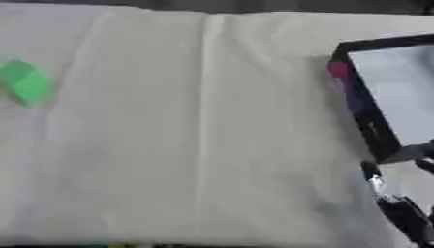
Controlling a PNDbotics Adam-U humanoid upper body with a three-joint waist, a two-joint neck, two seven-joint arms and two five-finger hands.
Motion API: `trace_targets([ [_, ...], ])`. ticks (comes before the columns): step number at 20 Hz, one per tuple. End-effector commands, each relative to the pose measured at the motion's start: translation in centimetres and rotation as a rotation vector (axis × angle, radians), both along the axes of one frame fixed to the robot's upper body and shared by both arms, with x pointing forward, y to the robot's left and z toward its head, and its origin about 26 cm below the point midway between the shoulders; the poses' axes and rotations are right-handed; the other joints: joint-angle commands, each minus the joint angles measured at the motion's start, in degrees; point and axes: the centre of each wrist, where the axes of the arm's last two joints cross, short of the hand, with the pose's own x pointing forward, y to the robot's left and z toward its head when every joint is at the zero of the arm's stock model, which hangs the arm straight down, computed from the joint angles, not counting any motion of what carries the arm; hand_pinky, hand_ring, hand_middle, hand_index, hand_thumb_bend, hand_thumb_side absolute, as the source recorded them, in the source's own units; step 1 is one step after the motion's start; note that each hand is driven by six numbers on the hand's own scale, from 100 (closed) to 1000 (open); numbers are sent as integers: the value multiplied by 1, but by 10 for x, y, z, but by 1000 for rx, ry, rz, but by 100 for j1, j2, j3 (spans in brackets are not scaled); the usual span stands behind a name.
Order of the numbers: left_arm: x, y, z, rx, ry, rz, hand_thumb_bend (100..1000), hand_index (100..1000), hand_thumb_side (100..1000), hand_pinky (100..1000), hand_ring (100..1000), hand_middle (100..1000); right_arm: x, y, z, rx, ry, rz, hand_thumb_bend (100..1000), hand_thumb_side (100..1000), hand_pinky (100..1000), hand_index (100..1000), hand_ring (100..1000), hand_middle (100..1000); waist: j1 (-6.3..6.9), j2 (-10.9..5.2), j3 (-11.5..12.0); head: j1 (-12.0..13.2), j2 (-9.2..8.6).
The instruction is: Pick up the objects with one hand, pass them to the other hand, and then place them into the box on the other side of the table.
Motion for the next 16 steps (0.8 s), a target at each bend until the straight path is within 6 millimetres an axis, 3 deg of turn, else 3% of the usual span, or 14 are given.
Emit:
trace_targets([
  [1, -3, 6, 14, 43, -35, 12, 132, 759, 834, 1000, 648, 762, -1, -12, 8, -15, -32, -17, 711, 115, 672, 776, 737, 726, 69, 57, 1, 81, -96],
  [16, -4, 9, 16, 68, -31, 19, 126, 760, 841, 1000, 649, 763, -5, -33, 17, -2, -36, -54, 714, 119, 670, 773, 736, 726, 76, 166, -9, 327, -182],
])
